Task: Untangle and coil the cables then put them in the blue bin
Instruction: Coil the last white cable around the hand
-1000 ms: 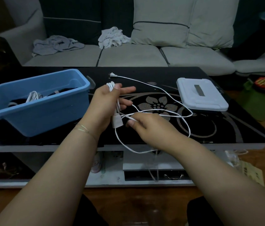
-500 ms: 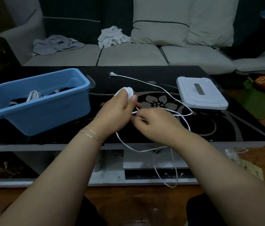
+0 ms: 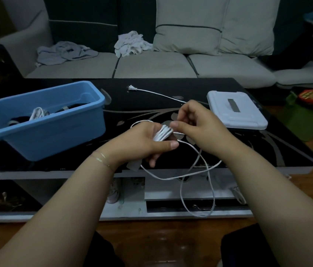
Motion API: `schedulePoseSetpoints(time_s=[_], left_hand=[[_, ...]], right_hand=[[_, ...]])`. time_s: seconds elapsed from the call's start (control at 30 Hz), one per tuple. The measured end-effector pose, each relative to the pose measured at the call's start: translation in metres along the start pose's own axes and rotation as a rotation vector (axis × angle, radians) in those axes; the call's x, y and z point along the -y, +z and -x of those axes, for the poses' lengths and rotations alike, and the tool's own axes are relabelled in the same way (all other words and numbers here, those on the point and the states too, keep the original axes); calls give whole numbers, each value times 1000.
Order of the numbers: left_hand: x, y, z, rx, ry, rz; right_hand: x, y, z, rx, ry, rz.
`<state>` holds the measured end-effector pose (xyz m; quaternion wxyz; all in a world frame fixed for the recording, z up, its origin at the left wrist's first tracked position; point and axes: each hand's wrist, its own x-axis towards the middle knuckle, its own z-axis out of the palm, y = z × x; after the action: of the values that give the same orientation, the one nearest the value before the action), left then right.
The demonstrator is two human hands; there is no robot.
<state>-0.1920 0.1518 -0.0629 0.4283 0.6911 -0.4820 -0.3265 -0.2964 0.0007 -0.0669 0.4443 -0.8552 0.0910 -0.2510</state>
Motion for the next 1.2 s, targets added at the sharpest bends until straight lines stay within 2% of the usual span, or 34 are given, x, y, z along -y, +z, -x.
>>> schedulePoseSetpoints(time_s=[0.17, 0.4, 0.53, 0.6, 0.7, 0.77, 0.87, 1.07, 1.2], left_hand=[[-1, 7, -3, -62, 84, 174], [-6, 16, -7, -164, 152, 482], [-12, 19, -7, -159, 134, 707], [-12, 22, -7, -167, 146, 698], [-12, 25, -8, -201, 158, 665], [-13, 23, -8, -254, 165, 690], [-12, 18, -7, -322, 156, 711], [-11, 11, -5, -389, 150, 741], [-13, 8, -5, -459, 166, 790]], right_hand=[[-6, -1, -3, -43, 22, 75], [-3, 19, -8, -78, 212, -477], [-7, 25, -6, -130, 241, -572], [-7, 31, -8, -139, 308, -513], [-3, 45, -9, -123, 456, -236], [-1, 52, -3, -131, 355, -165], [4, 54, 6, -79, 252, -159], [16, 44, 7, 288, 420, -494], [15, 39, 8, 396, 459, -663]])
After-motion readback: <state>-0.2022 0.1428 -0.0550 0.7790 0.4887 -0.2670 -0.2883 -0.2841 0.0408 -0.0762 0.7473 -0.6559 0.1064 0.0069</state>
